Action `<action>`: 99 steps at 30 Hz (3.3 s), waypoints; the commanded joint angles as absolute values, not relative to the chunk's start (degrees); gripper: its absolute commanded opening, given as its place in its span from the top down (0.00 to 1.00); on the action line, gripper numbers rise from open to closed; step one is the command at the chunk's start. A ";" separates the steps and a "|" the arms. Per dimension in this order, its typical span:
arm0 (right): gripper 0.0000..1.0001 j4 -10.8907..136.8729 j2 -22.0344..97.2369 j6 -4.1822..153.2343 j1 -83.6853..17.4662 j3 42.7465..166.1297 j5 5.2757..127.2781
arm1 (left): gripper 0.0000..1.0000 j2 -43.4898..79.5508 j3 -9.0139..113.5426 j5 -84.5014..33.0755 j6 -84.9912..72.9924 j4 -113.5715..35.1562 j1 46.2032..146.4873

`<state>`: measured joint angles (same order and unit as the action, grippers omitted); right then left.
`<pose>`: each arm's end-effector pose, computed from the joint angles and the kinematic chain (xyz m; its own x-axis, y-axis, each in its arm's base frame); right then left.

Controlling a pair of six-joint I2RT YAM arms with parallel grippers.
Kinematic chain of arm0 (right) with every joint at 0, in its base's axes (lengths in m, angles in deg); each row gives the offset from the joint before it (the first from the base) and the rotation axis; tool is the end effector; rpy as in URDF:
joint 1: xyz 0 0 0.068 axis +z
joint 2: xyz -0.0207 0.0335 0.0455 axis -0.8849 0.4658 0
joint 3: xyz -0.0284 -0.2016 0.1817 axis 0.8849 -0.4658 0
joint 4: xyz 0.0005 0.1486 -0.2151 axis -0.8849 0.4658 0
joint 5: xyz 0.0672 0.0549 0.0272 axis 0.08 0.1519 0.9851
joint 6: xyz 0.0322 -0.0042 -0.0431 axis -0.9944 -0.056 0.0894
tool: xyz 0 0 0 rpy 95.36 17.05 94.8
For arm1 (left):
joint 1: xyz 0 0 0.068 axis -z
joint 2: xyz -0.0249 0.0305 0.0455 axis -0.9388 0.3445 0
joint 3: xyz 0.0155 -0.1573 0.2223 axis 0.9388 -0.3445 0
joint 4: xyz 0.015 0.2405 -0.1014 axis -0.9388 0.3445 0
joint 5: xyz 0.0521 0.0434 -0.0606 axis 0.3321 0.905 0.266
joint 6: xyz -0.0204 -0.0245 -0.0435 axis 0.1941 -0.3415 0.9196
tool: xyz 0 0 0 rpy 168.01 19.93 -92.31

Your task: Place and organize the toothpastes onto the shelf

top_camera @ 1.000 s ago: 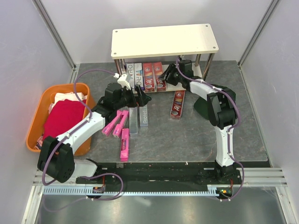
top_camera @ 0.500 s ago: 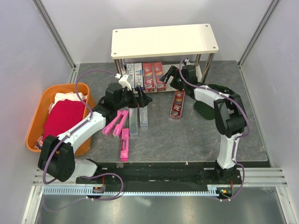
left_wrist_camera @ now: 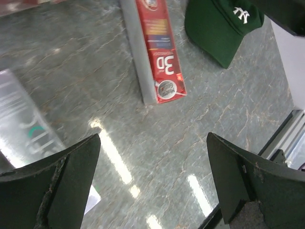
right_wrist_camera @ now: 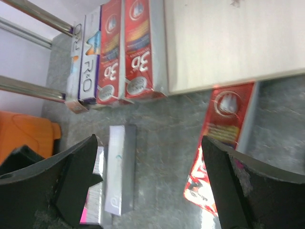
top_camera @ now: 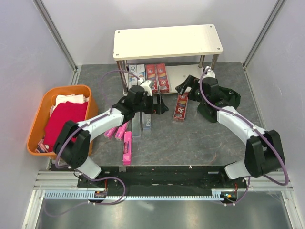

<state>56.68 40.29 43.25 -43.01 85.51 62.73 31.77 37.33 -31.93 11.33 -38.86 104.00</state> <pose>0.3191 0.1140 0.2781 -0.5119 0.4732 -0.7170 -0.0960 0.7979 0.5951 0.2843 -0.2036 0.2443 -0.7131 -0.0818 -0.6963 0.4315 0.7315 -0.5279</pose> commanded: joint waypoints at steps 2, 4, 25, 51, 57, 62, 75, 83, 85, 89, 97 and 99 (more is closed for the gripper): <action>0.02 60.98 32.82 46.88 -43.25 78.57 57.68 | 0.00 36.40 43.28 -26.95 7.65 -37.55 107.37; 0.02 62.21 31.76 47.50 -43.25 77.24 56.71 | 0.00 37.63 44.77 -26.16 7.47 -37.46 108.42; 0.02 67.49 28.15 48.56 -50.63 73.10 55.82 | 0.00 61.26 68.04 -18.16 4.75 -27.18 116.60; 0.02 65.56 27.97 46.36 -53.71 68.97 62.85 | 0.51 63.22 65.98 -8.40 4.65 -22.33 121.00; 0.02 62.75 28.68 44.43 -53.71 67.13 68.02 | 0.52 55.75 59.91 -9.10 6.24 -24.88 121.00; 0.02 58.80 28.77 42.67 -53.71 65.37 72.69 | 0.52 51.36 57.53 -9.36 6.59 -25.50 120.91; 0.02 54.32 27.36 38.89 -53.54 63.17 80.78 | 0.53 41.42 50.94 -9.63 7.03 -28.31 119.86; 0.02 47.82 28.15 33.45 -52.57 60.80 86.93 | 0.54 36.58 48.56 -10.07 7.38 -30.60 118.80; 0.02 43.25 29.20 29.16 -52.22 59.57 88.95 | 0.54 35.79 48.04 -10.86 7.56 -31.83 118.80; 0.02 31.85 32.28 23.18 -51.43 58.16 92.12 | 0.54 35.09 47.86 -12.79 7.82 -32.36 118.71; 0.03 22.59 39.48 18.06 -47.21 60.70 92.03 | 0.54 33.24 47.59 -14.02 7.73 -32.71 118.80; 0.05 20.74 40.80 17.10 -46.60 61.41 91.86 | 0.54 33.15 47.59 -14.37 7.65 -32.71 118.80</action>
<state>29.42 38.98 20.57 -47.91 58.65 91.00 37.01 47.32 -13.48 6.52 -28.24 118.95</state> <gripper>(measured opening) 0.963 0.564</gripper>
